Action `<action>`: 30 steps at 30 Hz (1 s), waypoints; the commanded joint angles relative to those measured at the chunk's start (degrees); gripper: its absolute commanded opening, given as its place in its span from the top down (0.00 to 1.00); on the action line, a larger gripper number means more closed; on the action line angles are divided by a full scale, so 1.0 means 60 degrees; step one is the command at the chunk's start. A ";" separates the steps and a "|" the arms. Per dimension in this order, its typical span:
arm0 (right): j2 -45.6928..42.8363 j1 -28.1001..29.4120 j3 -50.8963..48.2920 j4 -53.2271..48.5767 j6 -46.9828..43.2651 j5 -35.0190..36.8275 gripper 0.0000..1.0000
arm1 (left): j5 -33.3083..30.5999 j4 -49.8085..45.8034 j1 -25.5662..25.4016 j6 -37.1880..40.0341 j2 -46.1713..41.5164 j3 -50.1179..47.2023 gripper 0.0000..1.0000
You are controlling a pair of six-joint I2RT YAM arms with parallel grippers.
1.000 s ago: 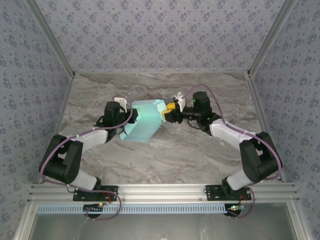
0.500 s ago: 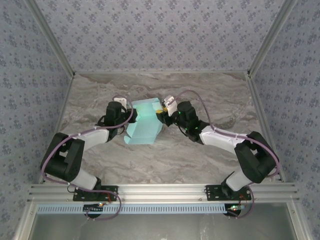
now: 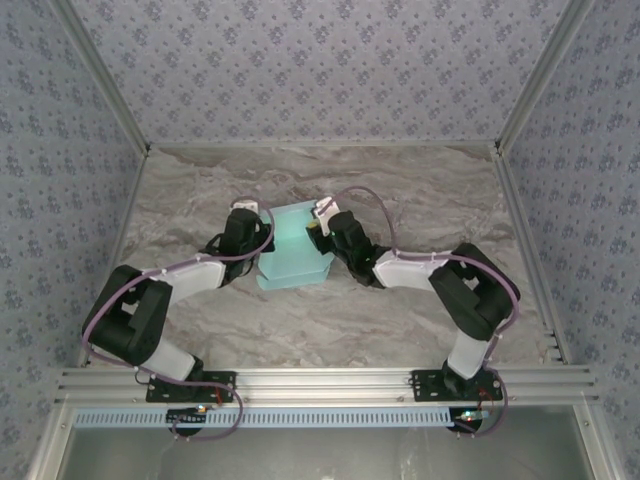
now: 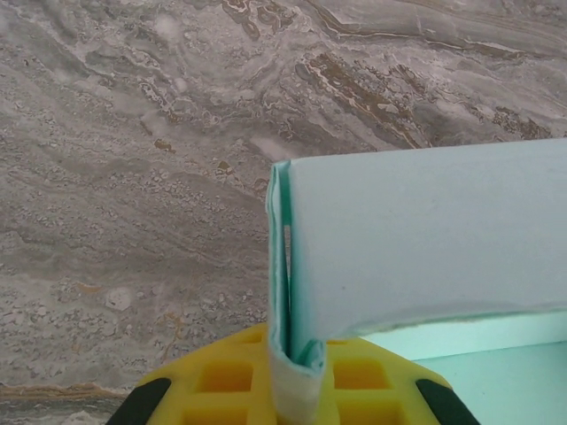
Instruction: Fold the paper box
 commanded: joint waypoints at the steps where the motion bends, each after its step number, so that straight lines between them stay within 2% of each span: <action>1: 0.0575 0.0059 0.0574 0.0546 0.0183 0.0843 0.61 | -0.0106 0.0280 -0.0332 -0.0253 -0.0300 0.0362 1.00; 6: 0.1150 0.0070 0.0929 0.0920 0.0186 0.1651 0.68 | -0.0517 0.0078 -0.0511 -0.0506 -0.0265 0.0421 1.00; 10: 0.1656 0.0044 0.1010 0.1454 0.0448 0.2977 0.73 | -0.1061 0.0211 -0.0839 -0.0565 -0.0295 0.0347 1.00; 13: 0.2012 -0.0028 0.1068 0.1737 0.0831 0.3726 0.84 | -0.1331 0.0181 -0.1106 -0.0676 -0.0239 0.0389 1.00; 17: 0.2171 -0.0158 0.1361 0.1231 0.1240 0.4163 0.88 | -0.1611 0.0160 -0.1287 -0.1139 -0.0133 0.0366 1.00; 21: 0.2236 -0.0237 0.1311 0.1416 0.1393 0.4511 0.99 | -0.1926 0.0188 -0.1489 -0.1370 -0.0045 0.0393 1.00; 26: 0.2212 -0.0242 0.1377 0.1105 0.1818 0.4950 1.00 | -0.2049 -0.0019 -0.1653 -0.1559 0.0163 0.0679 1.00; 30: 0.2078 -0.0307 0.1247 0.0890 0.2248 0.5184 0.95 | -0.2221 0.0018 -0.1738 -0.1595 0.0170 0.0699 1.00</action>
